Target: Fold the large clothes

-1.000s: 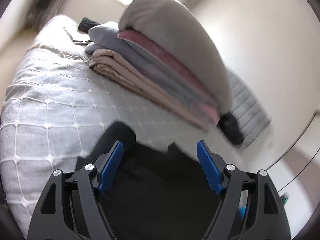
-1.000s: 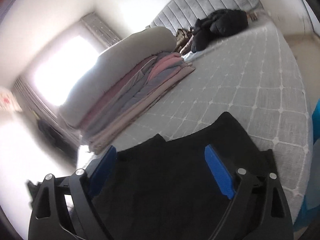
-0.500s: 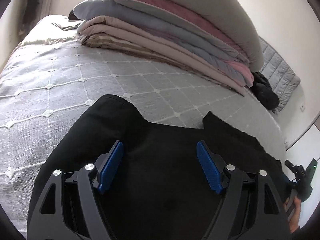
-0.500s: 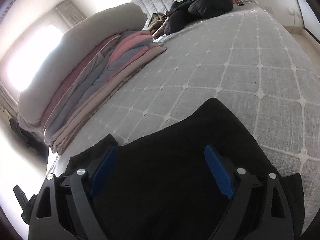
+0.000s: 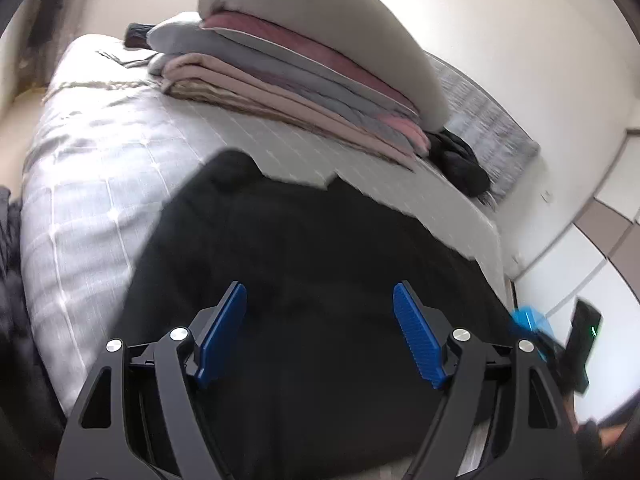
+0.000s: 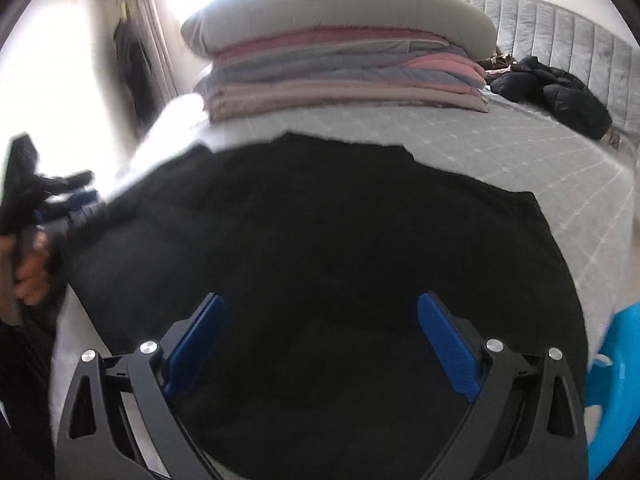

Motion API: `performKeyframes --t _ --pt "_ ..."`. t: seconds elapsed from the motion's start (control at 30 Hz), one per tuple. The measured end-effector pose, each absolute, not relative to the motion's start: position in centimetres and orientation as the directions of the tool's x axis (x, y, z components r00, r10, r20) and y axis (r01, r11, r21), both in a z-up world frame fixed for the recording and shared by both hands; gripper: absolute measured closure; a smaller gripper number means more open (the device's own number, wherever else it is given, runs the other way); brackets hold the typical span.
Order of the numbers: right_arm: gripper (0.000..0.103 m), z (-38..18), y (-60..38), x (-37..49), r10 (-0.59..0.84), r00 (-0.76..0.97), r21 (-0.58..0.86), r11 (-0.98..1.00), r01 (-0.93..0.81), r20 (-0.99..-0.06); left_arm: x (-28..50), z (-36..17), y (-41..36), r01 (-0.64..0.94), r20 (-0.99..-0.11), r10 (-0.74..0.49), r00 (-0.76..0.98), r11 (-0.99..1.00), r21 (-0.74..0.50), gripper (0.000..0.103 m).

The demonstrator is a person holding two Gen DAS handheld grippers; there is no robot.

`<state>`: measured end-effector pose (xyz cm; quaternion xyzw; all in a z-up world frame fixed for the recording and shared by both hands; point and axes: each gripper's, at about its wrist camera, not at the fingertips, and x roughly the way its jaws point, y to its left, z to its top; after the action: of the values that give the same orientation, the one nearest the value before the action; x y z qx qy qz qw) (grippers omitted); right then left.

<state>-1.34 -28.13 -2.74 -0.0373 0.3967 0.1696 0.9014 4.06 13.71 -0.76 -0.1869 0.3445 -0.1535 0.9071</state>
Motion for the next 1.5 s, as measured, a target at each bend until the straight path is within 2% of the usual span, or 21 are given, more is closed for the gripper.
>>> performKeyframes --t 0.07,0.13,0.17,0.23,0.27,0.4,0.43,0.5,0.57,0.63,0.7,0.73,0.83,0.97,1.07,1.17,1.2,1.23,1.27,1.37,1.5 --pt "0.009 -3.8 -28.4 -1.6 0.207 0.614 0.019 0.954 -0.298 -0.762 2.9 -1.8 12.6 0.166 -0.576 -0.366 0.731 0.914 -0.37 0.031" --pt "0.009 -5.6 -29.9 -0.8 0.121 0.566 -0.007 0.976 -0.218 -0.815 3.0 -2.5 11.6 0.154 -0.582 -0.27 0.767 0.958 -0.242 0.031" --pt "0.009 -6.9 -31.1 -0.1 0.101 0.528 0.015 0.986 -0.165 -0.843 3.4 -2.9 11.2 0.141 -0.581 -0.224 0.783 0.973 -0.184 0.031" --pt "0.007 -8.5 -33.4 0.4 0.19 0.493 0.149 0.981 -0.123 -0.849 5.0 -4.0 11.3 0.093 -0.583 -0.147 0.799 0.988 -0.121 0.031" --pt "0.007 -8.7 -34.0 0.5 0.207 0.502 0.173 0.978 -0.115 -0.84 5.7 -4.4 11.5 0.075 -0.59 -0.129 0.797 0.99 -0.116 0.031" --pt "0.009 -7.9 -34.6 -0.1 0.133 0.535 0.117 0.991 -0.064 -0.834 9.0 -6.1 12.9 0.036 -0.64 -0.156 0.753 0.98 -0.196 0.031" --pt "0.013 -8.0 -35.7 -0.3 0.138 0.54 0.139 0.989 -0.04 -0.83 9.6 -6.1 13.0 0.043 -0.642 -0.163 0.749 0.979 -0.199 0.031" --pt "0.032 -8.0 -37.7 -0.1 0.178 0.545 0.215 0.977 0.004 -0.82 9.8 -6.4 12.9 0.045 -0.661 -0.162 0.733 0.981 -0.191 0.031" --pt "0.036 -7.4 -38.5 -0.5 0.18 0.542 0.235 0.972 0.032 -0.821 9.5 -6.1 12.5 0.046 -0.682 -0.139 0.718 0.987 -0.153 0.031" --pt "0.036 -6.2 -38.6 -0.9 0.155 0.547 0.225 0.972 0.063 -0.823 8.1 -4.9 12.1 0.064 -0.691 -0.151 0.707 0.987 -0.151 0.031" --pt "0.019 -4.5 -38.1 -1.2 0.145 0.593 0.209 0.977 0.04 -0.792 6.5 -3.0 12.0 0.107 -0.634 -0.208 0.745 0.975 -0.195 0.028" --pt "0.017 -3.3 -37.7 -1.1 0.13 0.63 0.188 0.982 0.026 -0.766 6.0 -2.0 11.8 0.118 -0.596 -0.21 0.775 0.975 -0.19 0.021" --pt "0.012 -0.8 -36.9 1.2 0.097 0.691 0.15 0.989 0.016 -0.717 7.0 -0.4 11.0 0.121 -0.527 -0.206 0.824 0.974 -0.191 0.019" --pt "0.008 0.2 -37.0 6.5 0.039 0.708 0.107 0.993 0.052 -0.705 10.8 -0.3 9.7 0.124 -0.506 -0.195 0.84 0.977 -0.171 0.019" --pt "0.008 -1.7 -38.5 10.7 -0.026 0.706 0.08 0.99 0.117 -0.708 14.1 -2.0 9.6 0.101 -0.533 -0.165 0.829 0.984 -0.147 0.018" --pt "0.008 -6.1 -40.4 13.7 -0.114 0.644 0.015 0.982 0.191 -0.756 17.5 -5.0 10.5 0.062 -0.619 -0.166 0.768 0.98 -0.187 0.019" --pt "0.008 -8.3 -42.3 15.0 -0.036 0.586 0.122 0.966 0.227 -0.81 18.4 -5.8 10.8 0.049 -0.641 -0.179 0.747 0.975 -0.215 0.019" --pt "0.008 -8.5 -44.0 15.4 0.002 0.597 0.207 0.939 0.274 -0.802 19.0 -6.3 10.8 0.045 -0.644 -0.18 0.744 0.974 -0.22 0.019" --pt "0.008 -8.1 -45.4 15.3 -0.034 0.62 0.218 0.92 0.326 -0.784 19.5 -6.4 10.7 0.051 -0.644 -0.179 0.744 0.976 -0.212 0.019" --pt "0.008 -8.5 -46.9 15.7 0.013 0.614 0.28 0.898 0.34 -0.789 20.2 -6.8 10.3 0.056 -0.66 -0.178 0.729 0.978 -0.202 0.019" --pt "0.008 -6.3 -45.6 13.6 0.085 0.637 0.305 0.92 0.245 -0.767 18.2 -4.8 11.2 0.073 -0.64 -0.224 0.735 0.965 -0.253 0.019"
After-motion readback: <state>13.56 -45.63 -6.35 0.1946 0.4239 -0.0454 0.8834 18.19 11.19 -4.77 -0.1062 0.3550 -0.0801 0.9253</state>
